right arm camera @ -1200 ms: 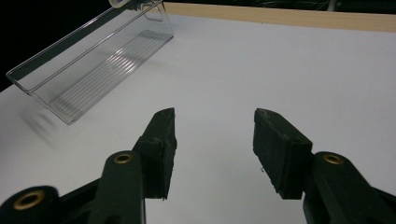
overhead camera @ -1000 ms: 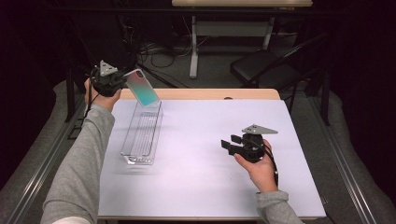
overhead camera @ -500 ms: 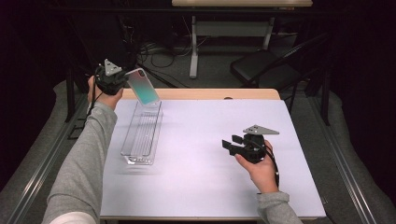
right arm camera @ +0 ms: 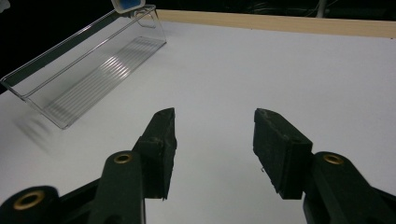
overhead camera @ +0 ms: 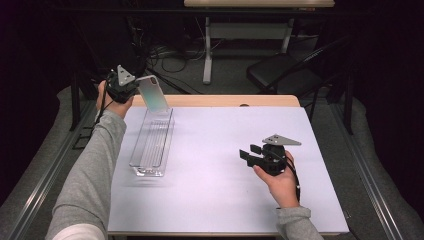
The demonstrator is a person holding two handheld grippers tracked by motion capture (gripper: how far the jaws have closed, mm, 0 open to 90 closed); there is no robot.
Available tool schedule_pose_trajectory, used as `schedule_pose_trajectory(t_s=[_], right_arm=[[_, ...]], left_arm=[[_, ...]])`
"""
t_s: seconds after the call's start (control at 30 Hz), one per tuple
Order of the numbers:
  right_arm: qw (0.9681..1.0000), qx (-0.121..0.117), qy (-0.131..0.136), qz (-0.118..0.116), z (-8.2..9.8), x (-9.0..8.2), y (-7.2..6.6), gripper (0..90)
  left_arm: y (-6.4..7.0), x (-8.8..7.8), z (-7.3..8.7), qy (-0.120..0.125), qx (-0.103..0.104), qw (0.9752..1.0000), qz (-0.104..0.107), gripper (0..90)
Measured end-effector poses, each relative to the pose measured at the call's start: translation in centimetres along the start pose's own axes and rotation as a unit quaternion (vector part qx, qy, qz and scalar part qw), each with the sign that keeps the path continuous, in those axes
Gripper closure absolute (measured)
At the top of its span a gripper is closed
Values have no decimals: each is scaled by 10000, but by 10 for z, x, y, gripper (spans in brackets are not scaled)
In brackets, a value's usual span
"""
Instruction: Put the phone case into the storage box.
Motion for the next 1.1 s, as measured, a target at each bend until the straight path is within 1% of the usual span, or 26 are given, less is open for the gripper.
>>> schedule_pose_trajectory(t_s=[0.27,0.3,0.37,0.6,0.77,0.83,0.93,1.1], right_arm=[[10000,22,4,26,1,-1,2,487],[10000,10,10,31,1,-1,2,487],[10000,17,6,36,2,-1,3,487],[10000,62,24,56,3,-2,4,487],[9999,21,47,96,4,-4,6,485],[9999,51,44,97,4,-4,6,485],[9999,31,53,108,5,-4,7,485],[9999,54,77,108,5,-5,8,485]], left_arm=[[4,2,0,93,373,9993,-21,802],[5,2,0,104,402,9991,-30,801],[5,3,0,125,526,9985,-84,802],[12,8,-1,126,755,9970,-75,802],[16,10,-1,127,865,9962,-65,801],[17,11,-1,115,917,9957,-81,801],[20,14,0,98,991,9950,-52,801],[23,17,3,57,1036,9946,-62,801]])
Point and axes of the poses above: each handheld gripper's, and its own axes: x roughly forward along the jaws, z roughly out of its underside, y roughly to its right, the point moved 9 cm from there along x, roughly forward along the jaws, and after that the axes turned 10 degrees about -y, right-handed, at the moved point
